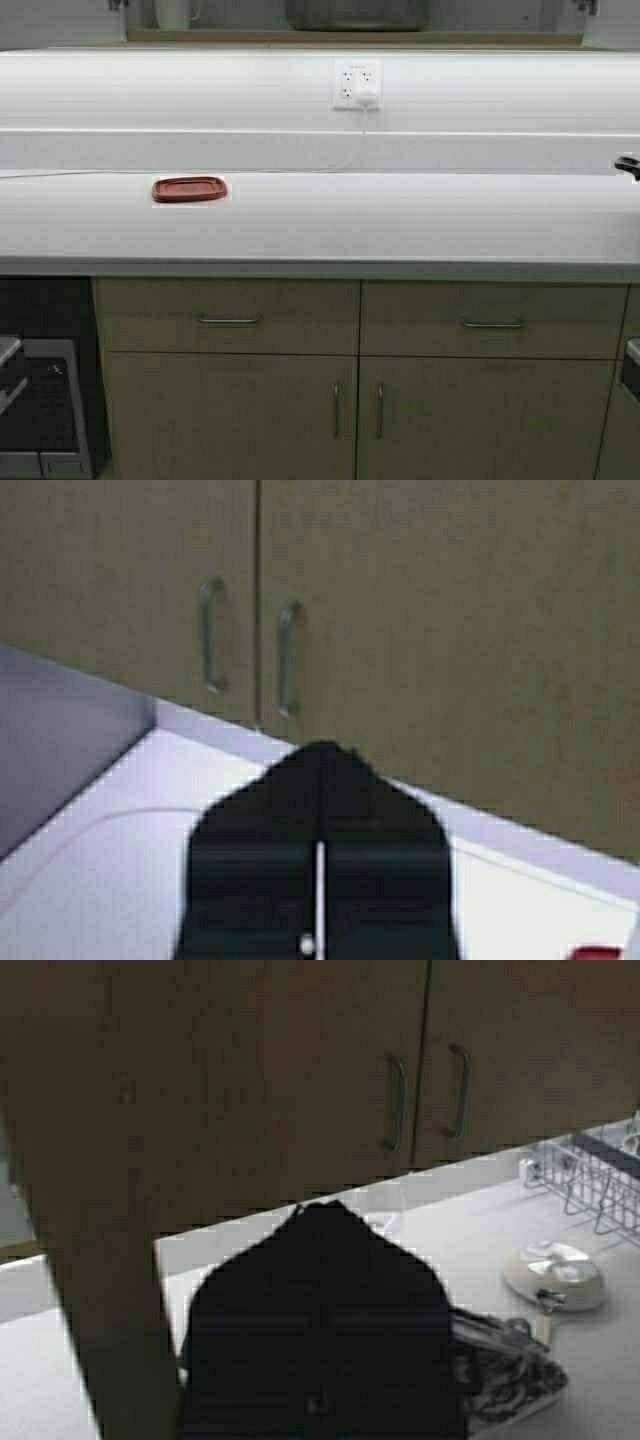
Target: Open the cabinet, put the pot inside, then close it
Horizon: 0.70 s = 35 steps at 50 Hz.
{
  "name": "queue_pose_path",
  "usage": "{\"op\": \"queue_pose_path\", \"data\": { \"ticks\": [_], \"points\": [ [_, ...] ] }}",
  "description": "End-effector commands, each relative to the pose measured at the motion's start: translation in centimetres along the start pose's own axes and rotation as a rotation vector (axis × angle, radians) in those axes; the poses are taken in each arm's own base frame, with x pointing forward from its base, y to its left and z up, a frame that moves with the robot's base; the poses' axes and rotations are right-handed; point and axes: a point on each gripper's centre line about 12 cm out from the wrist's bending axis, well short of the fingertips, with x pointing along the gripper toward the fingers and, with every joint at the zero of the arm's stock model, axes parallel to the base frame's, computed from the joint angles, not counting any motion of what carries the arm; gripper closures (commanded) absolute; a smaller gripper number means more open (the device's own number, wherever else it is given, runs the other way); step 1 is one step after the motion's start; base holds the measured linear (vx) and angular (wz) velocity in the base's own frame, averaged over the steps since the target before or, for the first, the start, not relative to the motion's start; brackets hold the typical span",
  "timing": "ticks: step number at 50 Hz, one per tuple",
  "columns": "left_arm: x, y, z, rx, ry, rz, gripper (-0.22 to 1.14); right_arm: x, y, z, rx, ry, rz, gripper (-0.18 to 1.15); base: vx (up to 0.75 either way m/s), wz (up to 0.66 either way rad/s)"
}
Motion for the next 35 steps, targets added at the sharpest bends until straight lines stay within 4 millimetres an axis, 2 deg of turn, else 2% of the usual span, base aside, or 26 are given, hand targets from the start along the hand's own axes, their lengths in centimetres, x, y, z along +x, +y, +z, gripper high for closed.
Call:
{"op": "queue_pose_path", "data": {
  "ticks": [1, 10, 20, 26, 30, 35],
  "points": [
    [0.7, -4.9, 1.5, -0.002, -0.052, -0.094, 0.87, -0.3, 1.8, 1.7, 0.000, -0.040, 0.039, 0.90, 0.01, 0.02],
    [0.4, -7.3, 0.8, -0.005, -0.024, -0.141, 0.87, -0.6, 3.6, 1.8, 0.002, -0.042, 0.077, 0.90, 0.00, 0.01],
    [-1.6, -9.3, 0.0, -0.002, 0.015, -0.172, 0.87, -2.2, 6.1, 2.7, 0.003, -0.059, 0.135, 0.90, -0.01, 0.02],
    [-3.2, -10.6, -0.2, 0.003, 0.025, -0.191, 0.87, -3.4, 8.3, 3.0, 0.004, -0.064, 0.188, 0.90, -0.02, 0.03],
    [-4.3, -10.6, 0.0, 0.005, 0.019, -0.187, 0.87, -4.3, 9.4, 3.0, 0.004, -0.063, 0.218, 0.90, -0.02, 0.02],
    [-6.2, -10.1, 0.0, 0.004, 0.012, -0.167, 0.87, -5.8, 9.4, 2.9, 0.003, -0.059, 0.225, 0.90, -0.03, 0.01]
  ]
}}
